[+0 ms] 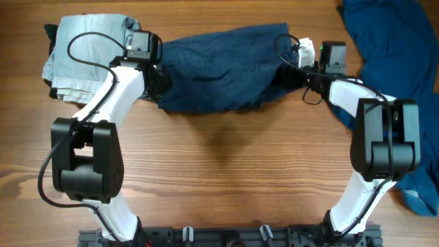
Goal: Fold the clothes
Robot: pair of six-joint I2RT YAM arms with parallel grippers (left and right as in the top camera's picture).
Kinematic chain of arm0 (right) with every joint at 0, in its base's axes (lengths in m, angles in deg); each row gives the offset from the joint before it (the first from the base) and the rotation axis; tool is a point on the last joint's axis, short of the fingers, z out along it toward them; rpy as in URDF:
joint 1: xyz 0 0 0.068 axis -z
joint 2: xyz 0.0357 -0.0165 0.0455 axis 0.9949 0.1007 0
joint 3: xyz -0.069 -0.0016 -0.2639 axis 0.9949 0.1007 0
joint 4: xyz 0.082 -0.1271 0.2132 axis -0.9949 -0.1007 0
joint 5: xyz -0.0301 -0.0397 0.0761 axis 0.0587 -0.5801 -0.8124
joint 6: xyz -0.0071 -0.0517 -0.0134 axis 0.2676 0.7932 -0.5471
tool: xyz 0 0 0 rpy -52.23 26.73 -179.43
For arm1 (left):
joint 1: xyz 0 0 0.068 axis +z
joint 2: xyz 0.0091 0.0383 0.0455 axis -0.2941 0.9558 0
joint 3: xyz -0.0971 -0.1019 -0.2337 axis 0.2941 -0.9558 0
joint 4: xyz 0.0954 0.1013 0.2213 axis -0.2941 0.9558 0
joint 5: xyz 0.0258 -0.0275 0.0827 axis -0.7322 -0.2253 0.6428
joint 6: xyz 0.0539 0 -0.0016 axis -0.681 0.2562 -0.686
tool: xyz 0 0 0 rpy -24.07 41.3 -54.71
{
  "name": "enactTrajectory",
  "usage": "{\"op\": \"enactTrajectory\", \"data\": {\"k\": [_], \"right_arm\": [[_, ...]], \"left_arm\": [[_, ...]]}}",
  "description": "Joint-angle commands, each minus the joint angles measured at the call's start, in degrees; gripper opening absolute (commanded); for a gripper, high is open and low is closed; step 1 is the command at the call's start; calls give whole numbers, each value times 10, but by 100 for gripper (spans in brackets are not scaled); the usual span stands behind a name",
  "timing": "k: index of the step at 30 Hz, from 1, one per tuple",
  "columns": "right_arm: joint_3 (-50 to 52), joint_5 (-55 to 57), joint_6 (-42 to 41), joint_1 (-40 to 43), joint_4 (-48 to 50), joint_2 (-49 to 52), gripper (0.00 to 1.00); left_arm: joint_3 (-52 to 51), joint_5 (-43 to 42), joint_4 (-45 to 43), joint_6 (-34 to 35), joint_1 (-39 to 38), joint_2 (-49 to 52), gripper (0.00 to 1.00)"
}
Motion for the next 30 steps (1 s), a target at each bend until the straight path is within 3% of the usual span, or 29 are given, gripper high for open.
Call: {"op": "enactTrajectory", "data": {"k": [1,3,4,7,12,16,17,18,19,23,27,28,30], "right_arm": [[2,-78,-21,-15,-14,15,45],[2,-87,-31,-16,-32,15,25],[2,-86,-43,-15,-44,15,7],[-13,-76,-77,4,-115,-12,4],[-31,116,-125,56,-273,-143,4],[-30,207,-154,67,-347,-166,4],[-26,207,-154,67,-359,-161,18],[-26,207,-154,67,-378,-158,59],[-26,208,-163,68,-395,-158,86],[-57,224,-197,81,-461,-177,91],[-136,341,-239,85,-542,-225,92],[-140,334,-236,85,-533,-235,92],[-140,190,-142,78,-472,-244,88]], "left_arm": [[-1,-3,-2,-1,2,-11,23],[-1,-2,-2,-1,2,-11,23],[-1,-2,-2,-1,2,-11,23],[-1,-3,-2,-1,2,-11,22],[-1,-3,-2,-1,2,-11,22],[-1,-3,0,-1,2,-11,21],[-1,-3,3,-1,2,-11,21],[-1,-3,7,-1,2,-11,21],[-1,-3,12,-1,2,-11,21],[-1,-6,13,-1,2,-12,18],[-1,-26,13,-1,2,-33,17],[-1,-26,13,-1,2,-42,17],[-1,-45,4,-1,2,-63,17]]}}
